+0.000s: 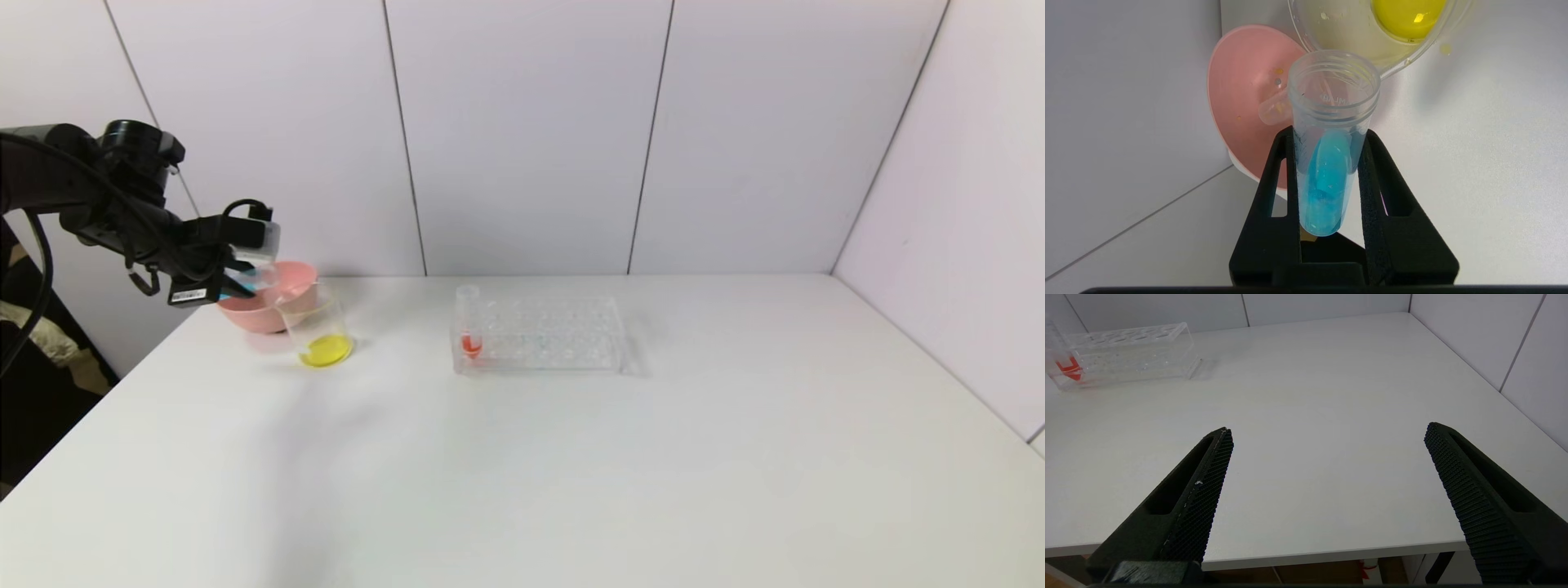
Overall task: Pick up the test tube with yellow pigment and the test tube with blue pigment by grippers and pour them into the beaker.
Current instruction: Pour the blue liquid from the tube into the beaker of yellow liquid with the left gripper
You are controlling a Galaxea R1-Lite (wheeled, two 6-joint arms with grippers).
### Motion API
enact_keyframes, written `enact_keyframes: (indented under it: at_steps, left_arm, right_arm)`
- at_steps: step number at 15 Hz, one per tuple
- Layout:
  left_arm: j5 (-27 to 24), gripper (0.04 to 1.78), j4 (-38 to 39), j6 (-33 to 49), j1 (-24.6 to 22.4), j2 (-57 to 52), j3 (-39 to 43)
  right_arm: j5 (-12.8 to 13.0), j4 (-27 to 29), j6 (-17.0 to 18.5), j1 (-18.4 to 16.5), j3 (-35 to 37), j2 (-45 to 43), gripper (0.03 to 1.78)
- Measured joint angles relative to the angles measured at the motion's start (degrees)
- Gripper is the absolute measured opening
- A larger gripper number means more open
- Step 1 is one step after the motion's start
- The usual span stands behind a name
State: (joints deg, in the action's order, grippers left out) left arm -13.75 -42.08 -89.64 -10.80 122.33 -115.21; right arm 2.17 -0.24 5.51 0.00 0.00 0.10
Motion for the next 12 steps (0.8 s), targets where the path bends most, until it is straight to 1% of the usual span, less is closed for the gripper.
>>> enact_keyframes:
  at_steps: [2,8,12]
  left_arm:
    - [1.5,0.44,-1.0,0.2,0.0,-0.2,0.0]
    - [3.0,0.44,-1.3,1.0,0.1,-0.6,0.0]
    - [7.2,0.44,-2.3,1.5,0.9,-1.0,0.0]
  right_arm:
    - [0.0,0.0,0.0,0.0,0.0,0.0,1.71]
    - [0.0,0.0,0.0,0.0,0.0,0.0,1.71]
    - [0.0,0.0,0.0,0.0,0.0,0.0,1.71]
